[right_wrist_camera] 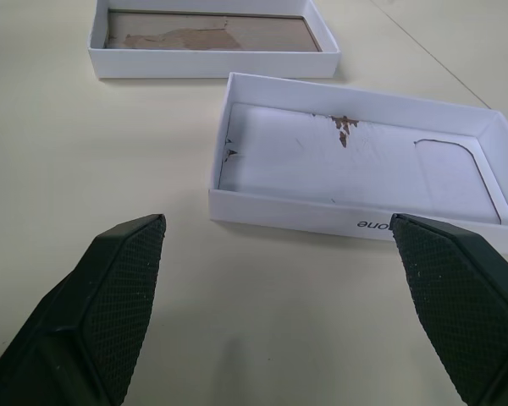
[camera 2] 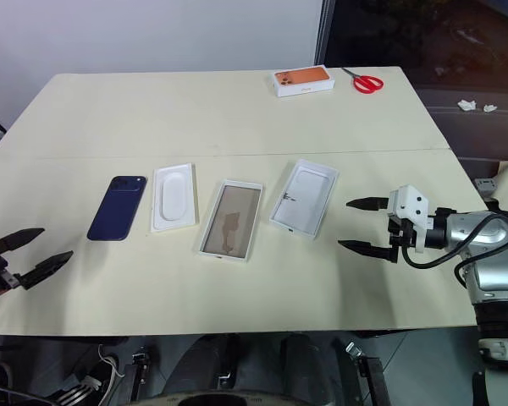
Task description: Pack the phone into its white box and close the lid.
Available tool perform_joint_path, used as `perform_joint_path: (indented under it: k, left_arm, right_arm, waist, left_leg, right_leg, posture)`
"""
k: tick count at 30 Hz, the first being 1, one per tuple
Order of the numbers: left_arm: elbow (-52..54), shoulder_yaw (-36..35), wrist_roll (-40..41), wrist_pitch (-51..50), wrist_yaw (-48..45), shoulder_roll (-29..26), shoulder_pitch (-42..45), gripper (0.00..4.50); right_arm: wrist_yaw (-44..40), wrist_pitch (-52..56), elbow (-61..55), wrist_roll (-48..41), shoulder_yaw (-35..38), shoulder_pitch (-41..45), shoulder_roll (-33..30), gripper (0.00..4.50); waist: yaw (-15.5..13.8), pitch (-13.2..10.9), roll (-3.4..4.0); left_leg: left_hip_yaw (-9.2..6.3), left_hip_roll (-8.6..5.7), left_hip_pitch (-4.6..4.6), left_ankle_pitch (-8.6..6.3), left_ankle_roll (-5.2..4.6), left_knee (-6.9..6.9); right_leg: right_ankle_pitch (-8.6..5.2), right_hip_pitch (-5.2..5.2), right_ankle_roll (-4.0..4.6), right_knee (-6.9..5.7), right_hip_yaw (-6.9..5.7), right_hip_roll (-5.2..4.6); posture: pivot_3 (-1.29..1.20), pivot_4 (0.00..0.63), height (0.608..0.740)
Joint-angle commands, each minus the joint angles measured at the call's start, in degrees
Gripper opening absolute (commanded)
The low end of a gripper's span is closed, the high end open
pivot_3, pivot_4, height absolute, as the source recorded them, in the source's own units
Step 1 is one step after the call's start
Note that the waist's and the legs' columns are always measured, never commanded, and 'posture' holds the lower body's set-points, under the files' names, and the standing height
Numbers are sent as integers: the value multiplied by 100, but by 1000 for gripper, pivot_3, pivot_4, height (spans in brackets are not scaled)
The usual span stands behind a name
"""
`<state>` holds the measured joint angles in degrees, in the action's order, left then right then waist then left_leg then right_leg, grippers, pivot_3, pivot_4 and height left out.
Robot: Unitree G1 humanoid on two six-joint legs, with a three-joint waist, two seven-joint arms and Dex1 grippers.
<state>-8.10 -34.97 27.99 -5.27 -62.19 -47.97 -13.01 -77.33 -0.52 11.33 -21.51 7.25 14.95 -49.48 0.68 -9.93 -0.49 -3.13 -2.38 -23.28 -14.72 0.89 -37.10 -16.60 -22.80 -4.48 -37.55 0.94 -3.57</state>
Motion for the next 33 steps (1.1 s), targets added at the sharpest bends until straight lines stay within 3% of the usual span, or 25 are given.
perform_joint_path:
  k: [1, 18, 24, 33]
  left_arm:
    - [137, -171, 26, 113, 53, -24, 6, 4472]
    - [326, -130, 96, -66, 234, -2, 125, 4472]
    - [1102, 171, 290, -987, 619, 36, 322, 4472]
    - [2446, 878, 608, -2445, 1694, 257, 1015, 4472]
  right_arm:
    - [-3, -97, -61, -82, 167, 11, -38, 4442]
    - [-21, -173, 182, 34, 37, 224, 29, 4442]
    - [300, -108, 400, 231, -92, 722, 253, 4442]
    - [678, 574, -591, 160, -379, 1112, 559, 4442]
  waist:
    - [-1, 0, 0]
    - [0, 0, 0]
    - [5, 0, 0]
    - [-2, 0, 0]
  left_leg:
    - [0, 0, 0, 0, 0, 0]
    - [0, 0, 0, 0, 0, 0]
    - [0, 0, 0, 0, 0, 0]
    - [0, 0, -1, 0, 0, 0]
  right_leg:
    - [0, 0, 0, 0, 0, 0]
    - [0, -1, 0, 0, 0, 0]
    - [0, 0, -1, 0, 0, 0]
    - [1, -2, -2, -1, 0, 2]
  posture:
    - [0, 150, 740]
    - [0, 150, 740]
    - [0, 150, 740]
    - [0, 150, 740]
